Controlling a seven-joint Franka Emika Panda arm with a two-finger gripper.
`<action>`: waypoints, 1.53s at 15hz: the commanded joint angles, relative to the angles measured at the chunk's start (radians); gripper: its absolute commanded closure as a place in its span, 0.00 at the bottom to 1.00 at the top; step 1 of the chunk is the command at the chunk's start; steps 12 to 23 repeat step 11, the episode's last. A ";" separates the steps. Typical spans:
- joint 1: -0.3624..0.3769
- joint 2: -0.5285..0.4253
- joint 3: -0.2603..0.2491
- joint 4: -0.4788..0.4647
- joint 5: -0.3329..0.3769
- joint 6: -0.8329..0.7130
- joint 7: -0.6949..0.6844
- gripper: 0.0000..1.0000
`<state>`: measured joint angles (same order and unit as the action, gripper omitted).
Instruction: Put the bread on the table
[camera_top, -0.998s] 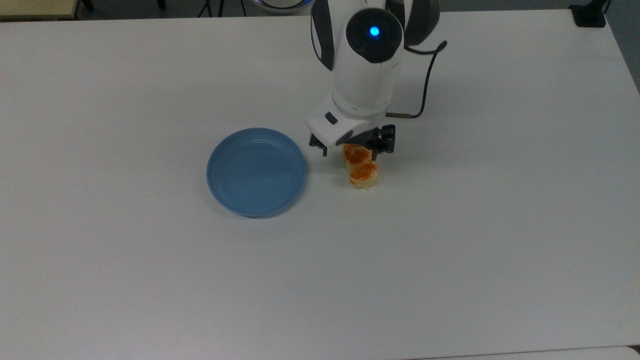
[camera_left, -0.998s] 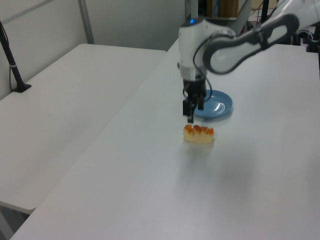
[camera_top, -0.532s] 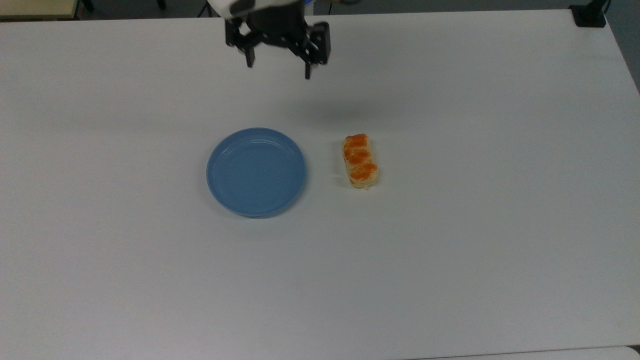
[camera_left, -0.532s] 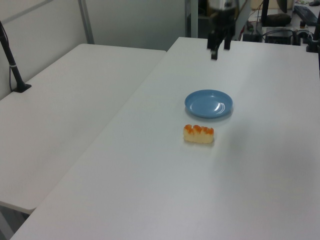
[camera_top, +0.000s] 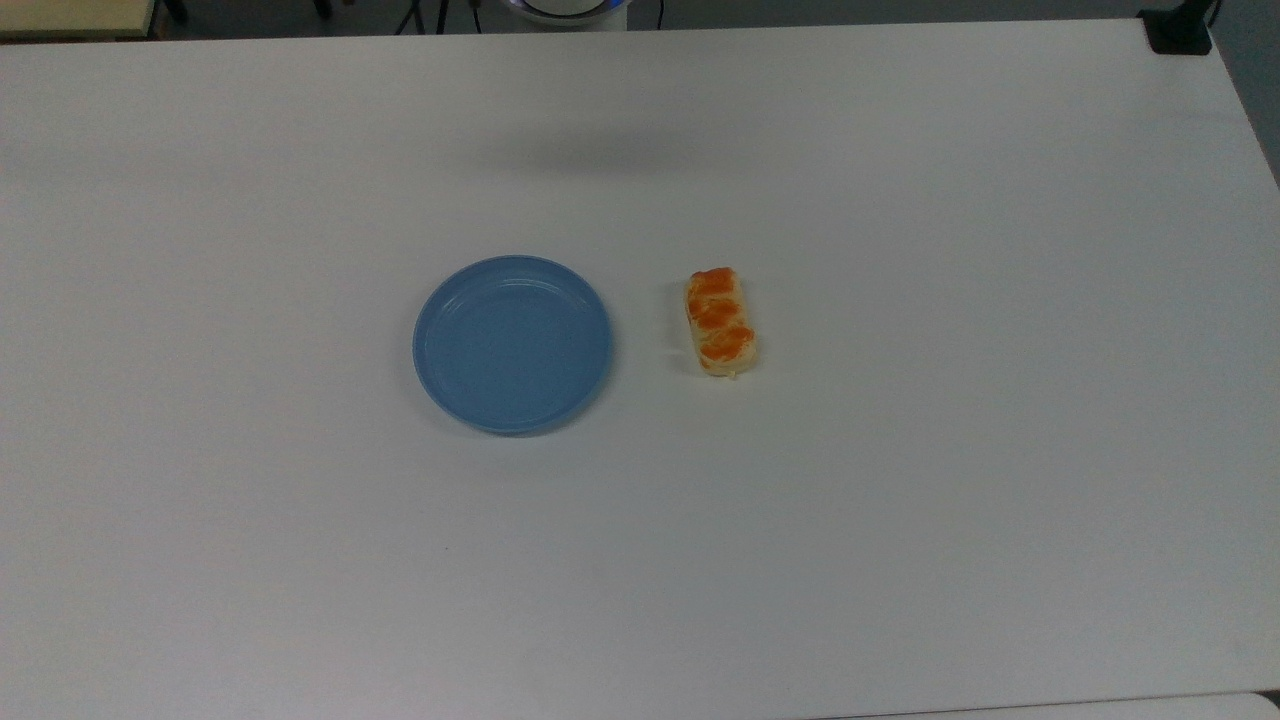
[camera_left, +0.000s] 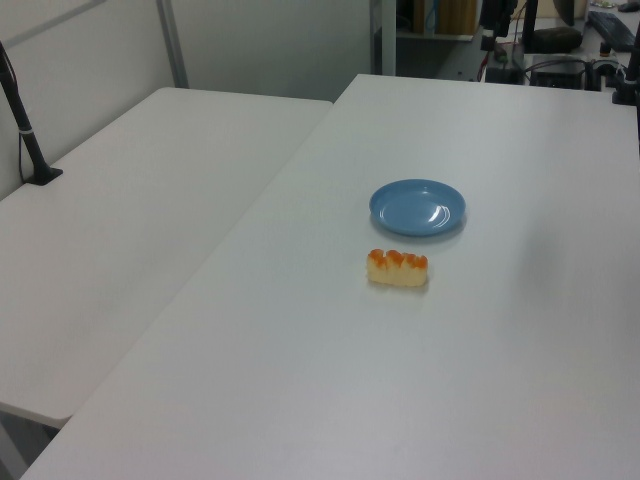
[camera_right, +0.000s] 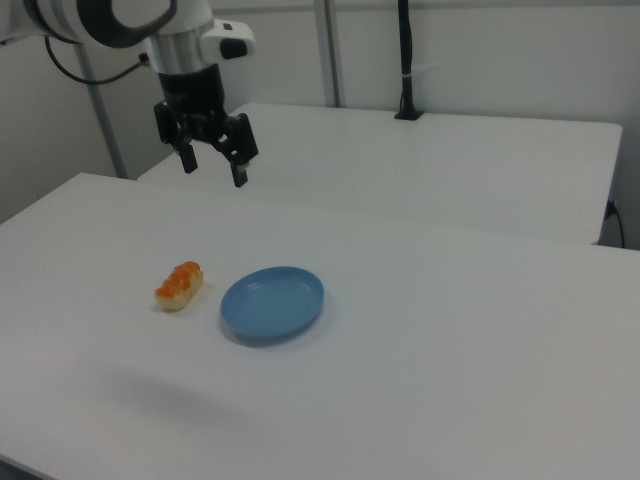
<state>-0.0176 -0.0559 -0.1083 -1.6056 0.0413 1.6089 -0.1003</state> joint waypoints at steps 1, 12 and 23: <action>-0.015 -0.013 -0.001 -0.028 0.020 0.014 -0.078 0.00; -0.005 -0.004 0.002 -0.040 0.012 0.086 -0.018 0.00; -0.005 -0.004 0.002 -0.040 0.012 0.086 -0.018 0.00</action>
